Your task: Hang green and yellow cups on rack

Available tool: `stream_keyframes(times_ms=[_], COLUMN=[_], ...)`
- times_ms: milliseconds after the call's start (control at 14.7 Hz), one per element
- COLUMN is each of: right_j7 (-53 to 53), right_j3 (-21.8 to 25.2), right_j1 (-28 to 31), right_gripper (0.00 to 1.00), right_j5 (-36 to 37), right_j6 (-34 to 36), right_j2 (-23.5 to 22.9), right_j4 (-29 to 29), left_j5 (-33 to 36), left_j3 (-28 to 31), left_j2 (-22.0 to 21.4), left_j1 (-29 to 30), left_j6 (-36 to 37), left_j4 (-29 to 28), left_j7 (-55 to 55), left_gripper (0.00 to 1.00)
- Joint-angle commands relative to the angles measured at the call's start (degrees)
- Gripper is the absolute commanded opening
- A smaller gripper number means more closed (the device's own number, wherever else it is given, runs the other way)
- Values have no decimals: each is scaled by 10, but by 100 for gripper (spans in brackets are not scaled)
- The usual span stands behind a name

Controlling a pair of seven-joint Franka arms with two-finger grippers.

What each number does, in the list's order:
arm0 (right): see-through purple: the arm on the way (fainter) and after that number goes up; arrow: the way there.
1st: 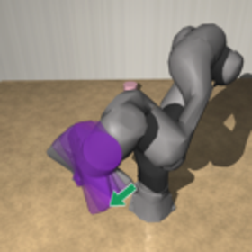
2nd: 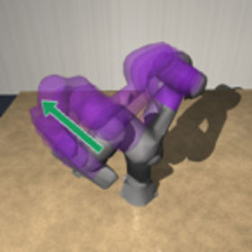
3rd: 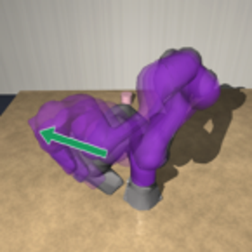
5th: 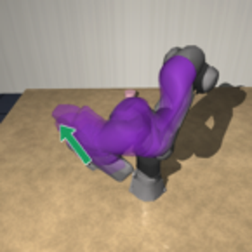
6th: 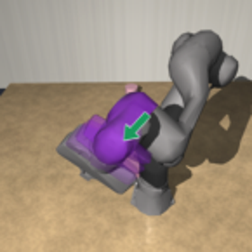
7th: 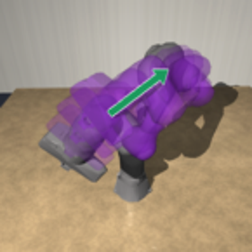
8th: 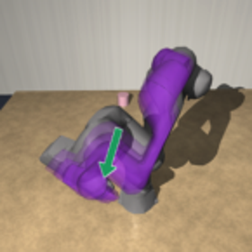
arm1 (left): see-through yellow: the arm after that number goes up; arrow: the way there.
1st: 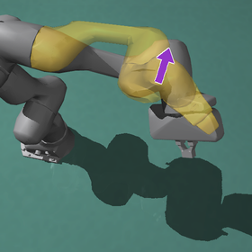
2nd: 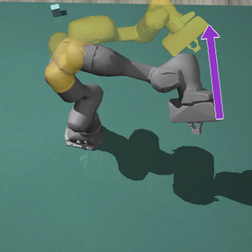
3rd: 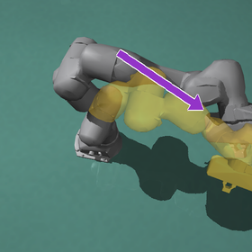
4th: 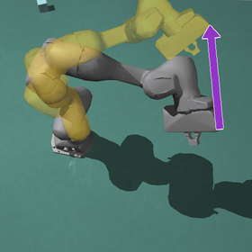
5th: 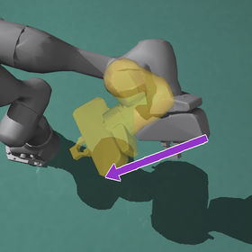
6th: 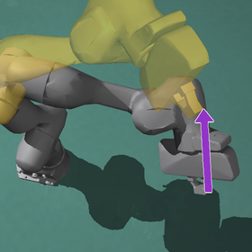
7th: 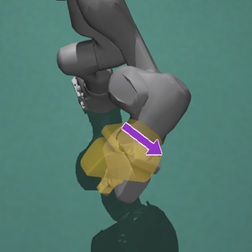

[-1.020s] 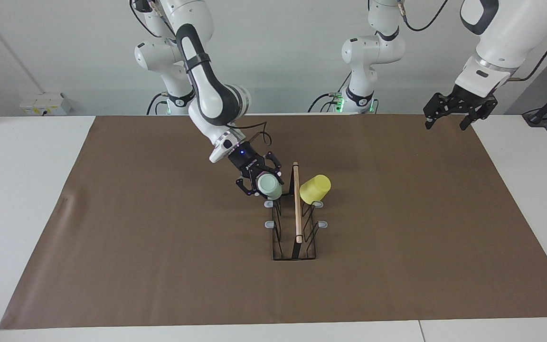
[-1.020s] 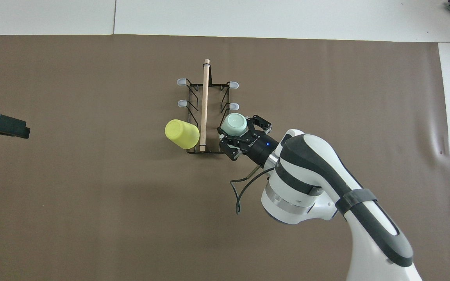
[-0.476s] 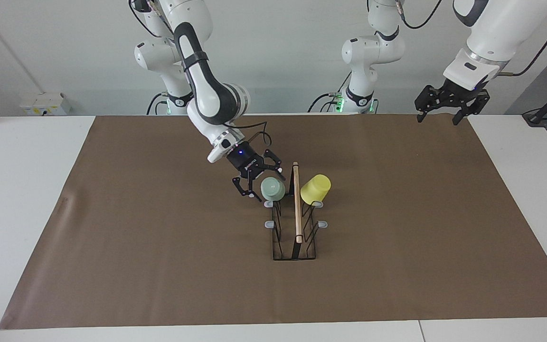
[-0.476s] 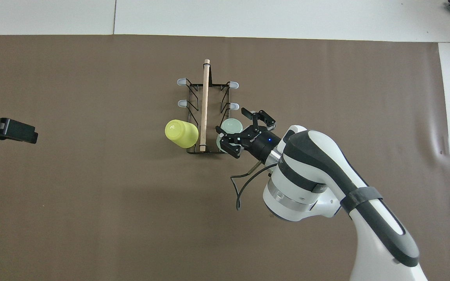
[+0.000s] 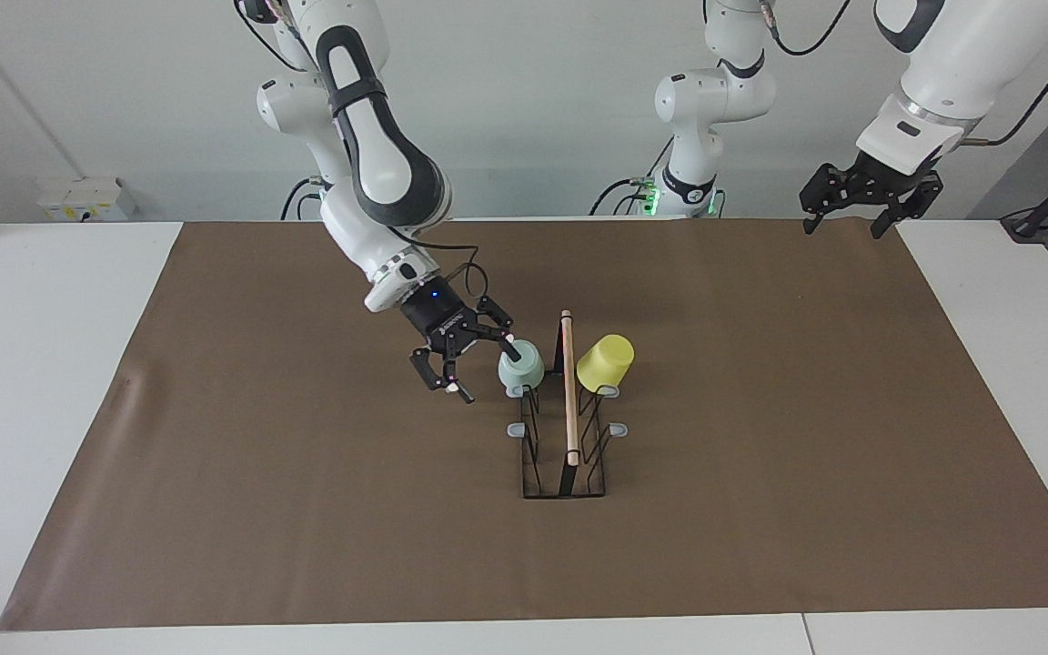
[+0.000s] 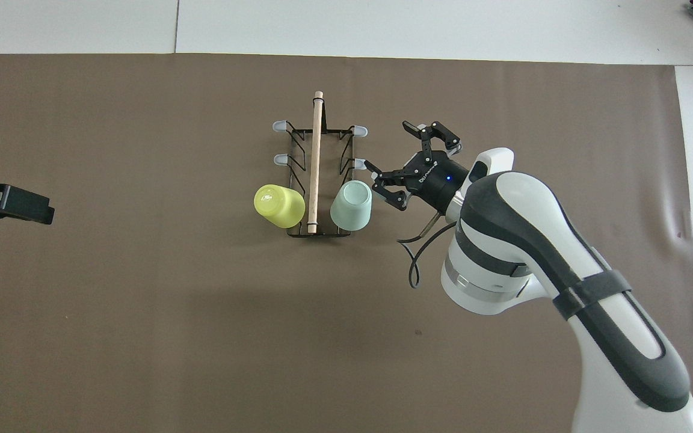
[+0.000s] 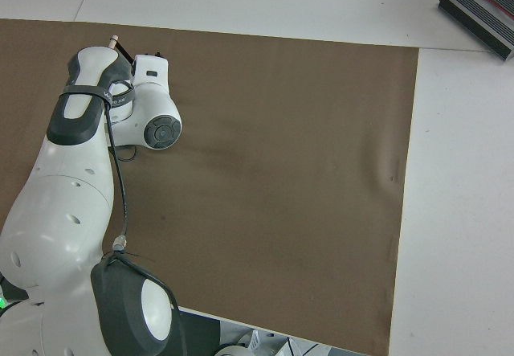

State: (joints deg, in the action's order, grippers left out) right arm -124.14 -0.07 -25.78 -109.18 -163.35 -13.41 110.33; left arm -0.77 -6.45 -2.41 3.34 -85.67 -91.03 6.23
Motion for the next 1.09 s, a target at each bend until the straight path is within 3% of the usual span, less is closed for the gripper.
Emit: stream_keyframes(times_ms=[0, 272, 680, 1020], right_j7=[-10, -11, -10, 20], right_j3=[-6, -5, -2, 2], right_j1=[23, 91, 226, 243], right_gripper=[100, 100, 100, 100], right_j5=[87, 289, 576, 807], right_j6=[0, 64, 232, 300], right_j2=[-7, -11, -10, -2], right_j4=[-5, -3, -23, -34], left_j5=[-1, -1, -1, -1], left_j3=[-3, -3, -3, -3], left_j2=[-10, -10, -10, -10], left_j1=[5, 4, 4, 4], left_j6=[6, 12, 11, 12], left_j4=[-13, -13, -13, -13], left_j7=[5, 4, 4, 4], left_gripper=[100, 100, 100, 100])
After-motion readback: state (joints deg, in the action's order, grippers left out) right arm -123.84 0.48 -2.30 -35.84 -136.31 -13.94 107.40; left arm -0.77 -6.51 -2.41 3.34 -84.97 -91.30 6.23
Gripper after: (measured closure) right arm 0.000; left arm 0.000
